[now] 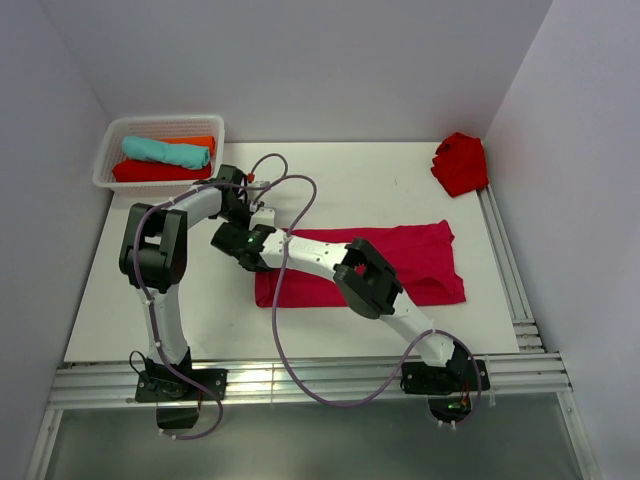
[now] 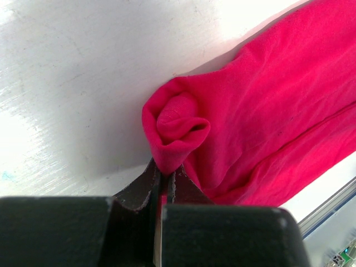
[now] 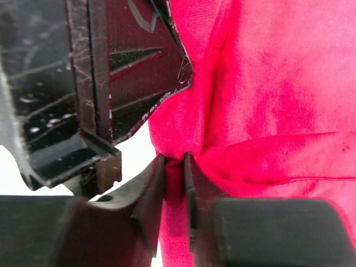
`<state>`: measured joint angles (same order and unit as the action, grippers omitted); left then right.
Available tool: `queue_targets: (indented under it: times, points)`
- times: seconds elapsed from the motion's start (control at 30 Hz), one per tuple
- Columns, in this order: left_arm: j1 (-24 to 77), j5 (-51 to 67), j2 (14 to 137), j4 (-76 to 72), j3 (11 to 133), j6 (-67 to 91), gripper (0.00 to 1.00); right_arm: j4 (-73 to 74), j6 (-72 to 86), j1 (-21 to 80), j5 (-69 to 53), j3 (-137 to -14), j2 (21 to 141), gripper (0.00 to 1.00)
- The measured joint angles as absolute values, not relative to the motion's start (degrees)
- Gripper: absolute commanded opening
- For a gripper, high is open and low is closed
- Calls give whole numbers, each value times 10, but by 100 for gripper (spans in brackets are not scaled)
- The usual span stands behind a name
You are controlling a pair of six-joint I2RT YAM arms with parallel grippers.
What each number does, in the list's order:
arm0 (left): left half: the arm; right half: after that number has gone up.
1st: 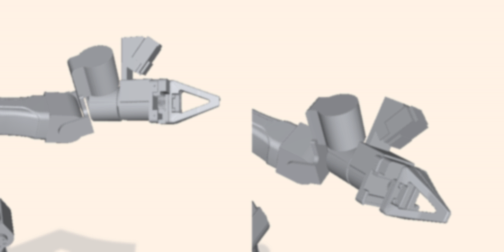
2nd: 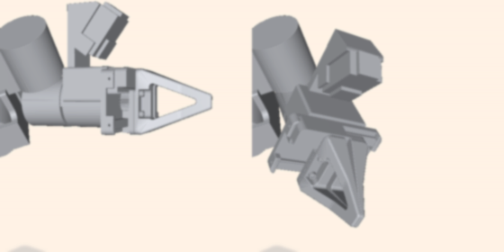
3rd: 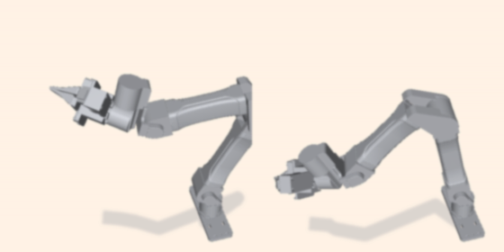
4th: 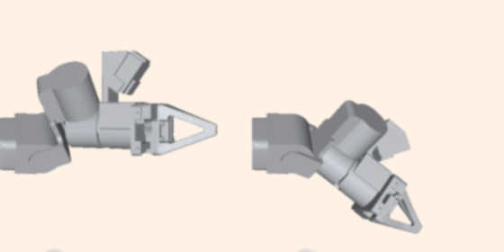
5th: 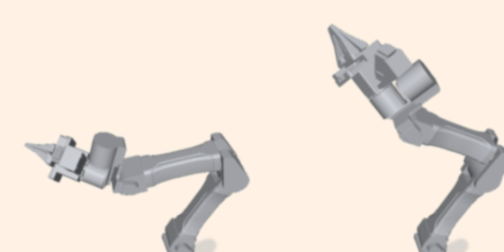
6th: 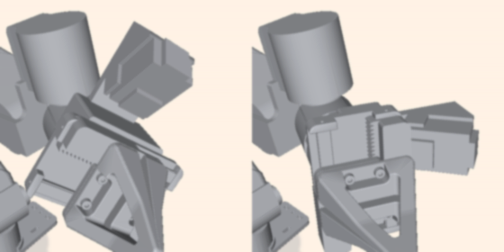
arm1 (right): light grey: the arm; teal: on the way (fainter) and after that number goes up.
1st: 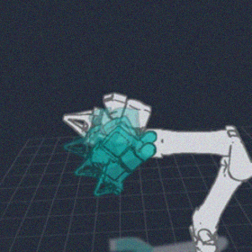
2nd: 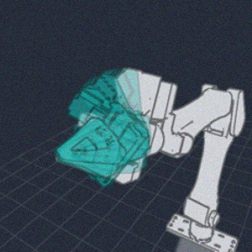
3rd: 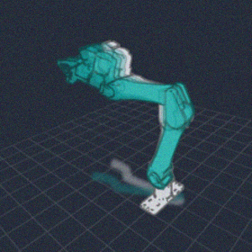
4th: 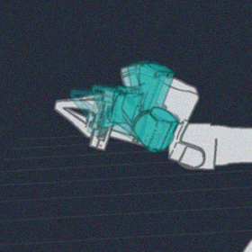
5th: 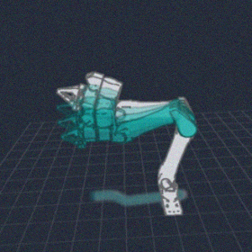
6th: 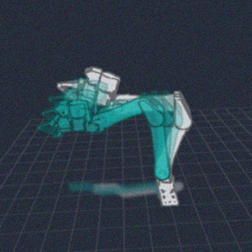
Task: Roll the t-shirts
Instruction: Roll the tshirt
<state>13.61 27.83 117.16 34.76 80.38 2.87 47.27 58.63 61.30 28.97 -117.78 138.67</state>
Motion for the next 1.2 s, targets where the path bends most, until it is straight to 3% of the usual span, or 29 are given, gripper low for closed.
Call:
queue_targets:
  times: [0.1, 0.13, 0.17, 0.27, 0.37, 0.83, 1.2]
  points:
    - [136, 277, 1172, 349, 806, 26, 8, 463, 581, 613, 288, -1172, 1385, 15]
    - [136, 276, 1172, 350, 807, 24, 17, 449, 578, 613, 287, -1160, 1380, 10]
    - [136, 275, 1172, 350, 807, 22, 17, 432, 575, 613, 285, -1142, 1371, 10]
    - [135, 269, 1173, 363, 818, 8, 41, 337, 568, 607, 260, -1053, 1326, 7]
    - [128, 267, 1174, 378, 836, -7, 50, 225, 568, 592, 211, -955, 1279, 6]
    - [44, 352, 1137, 451, 870, -81, 56, -320, 724, 526, 10, -605, 1207, 4]
    - [45, 435, 1156, 401, 770, -94, 57, -503, 837, 514, -40, -529, 1239, 2]
